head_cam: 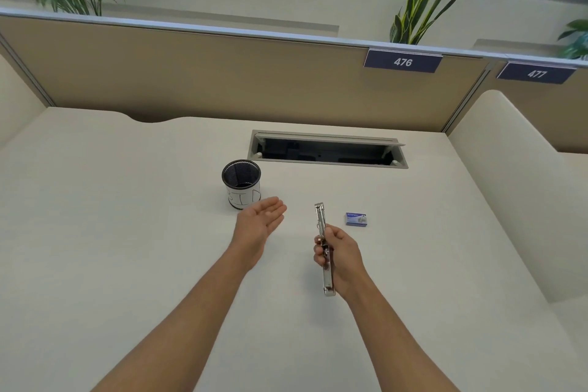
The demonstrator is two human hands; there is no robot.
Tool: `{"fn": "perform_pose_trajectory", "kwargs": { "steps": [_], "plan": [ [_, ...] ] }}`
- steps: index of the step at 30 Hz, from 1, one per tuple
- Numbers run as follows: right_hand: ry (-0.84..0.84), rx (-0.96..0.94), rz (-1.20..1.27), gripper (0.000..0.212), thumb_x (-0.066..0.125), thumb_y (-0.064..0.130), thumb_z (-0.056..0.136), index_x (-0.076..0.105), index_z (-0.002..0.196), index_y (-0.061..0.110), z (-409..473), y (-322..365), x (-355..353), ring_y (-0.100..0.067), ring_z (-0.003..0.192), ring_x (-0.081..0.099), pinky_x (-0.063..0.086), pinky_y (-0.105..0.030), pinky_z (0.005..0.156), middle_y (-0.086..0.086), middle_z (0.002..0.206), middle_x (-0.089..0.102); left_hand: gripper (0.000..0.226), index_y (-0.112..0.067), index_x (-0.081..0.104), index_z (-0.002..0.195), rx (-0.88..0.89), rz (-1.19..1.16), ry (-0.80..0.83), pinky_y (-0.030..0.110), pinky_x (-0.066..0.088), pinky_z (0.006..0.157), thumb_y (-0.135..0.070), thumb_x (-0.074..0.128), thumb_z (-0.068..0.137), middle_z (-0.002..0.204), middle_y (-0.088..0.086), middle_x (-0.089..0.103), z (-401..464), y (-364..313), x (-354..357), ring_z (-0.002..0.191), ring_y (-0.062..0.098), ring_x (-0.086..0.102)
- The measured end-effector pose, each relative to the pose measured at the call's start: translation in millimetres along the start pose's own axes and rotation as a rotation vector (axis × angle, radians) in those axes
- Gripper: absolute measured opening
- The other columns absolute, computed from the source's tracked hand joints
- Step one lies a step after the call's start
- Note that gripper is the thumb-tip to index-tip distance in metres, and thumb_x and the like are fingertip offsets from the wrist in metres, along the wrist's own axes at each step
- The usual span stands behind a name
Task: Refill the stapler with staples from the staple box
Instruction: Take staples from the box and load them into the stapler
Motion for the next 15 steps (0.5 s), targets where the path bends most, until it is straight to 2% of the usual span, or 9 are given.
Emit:
{"fn": "perform_pose_trajectory", "kwargs": {
  "steps": [4,8,13,15],
  "plan": [
    [0.025,0.04,0.049,0.015,0.045,0.012,0.101,0.056,0.094,0.006,-1.6,-6.4,0.2,-0.014,0.047,0.049,0.037,-0.022,0.038,-0.004,0.062,0.058,0.029,-0.009,0.06,0.113,0.243,0.331,-0.051,0.028,0.048,0.093,0.006,0.04,0.096,0.111,0.009,0.065,16.5,-30.3,-9.2,0.109,0.022,0.064],
    [0.033,0.062,0.046,0.013,0.046,0.014,0.101,0.056,0.096,0.006,-1.4,-13.7,1.5,-0.014,0.048,0.049,0.038,-0.022,0.039,-0.004,0.063,0.058,0.035,-0.01,0.063,0.116,0.499,0.836,-0.182,0.023,0.041,0.091,0.003,0.039,0.094,0.115,0.006,0.067,37.6,-57.7,-19.1,0.106,0.016,0.06],
    [0.045,0.079,0.045,0.013,0.047,0.014,0.101,0.056,0.096,0.006,-2.7,-19.6,3.8,-0.014,0.049,0.05,0.039,-0.022,0.04,-0.004,0.064,0.059,0.04,-0.011,0.058,0.124,0.528,0.933,-0.192,0.025,0.038,0.098,0.007,0.04,0.093,0.12,0.014,0.067,63.6,-71.8,-26.8,0.118,0.027,0.057],
    [0.048,0.08,0.046,0.013,0.047,0.014,0.101,0.056,0.095,0.006,-2.1,-19.6,3.4,-0.014,0.049,0.05,0.038,-0.022,0.04,-0.004,0.064,0.059,0.043,-0.015,0.054,0.13,0.507,0.962,-0.169,0.035,0.036,0.108,0.004,0.045,0.092,0.127,0.014,0.064,72.4,-73.2,-28.1,0.126,0.032,0.05]
  ]
}}
Point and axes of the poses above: each hand's wrist, its own z-axis towards the middle knuckle, its own x-axis out of the palm, y = z × x, the point moved 1 cm from there along z, towards the middle knuckle
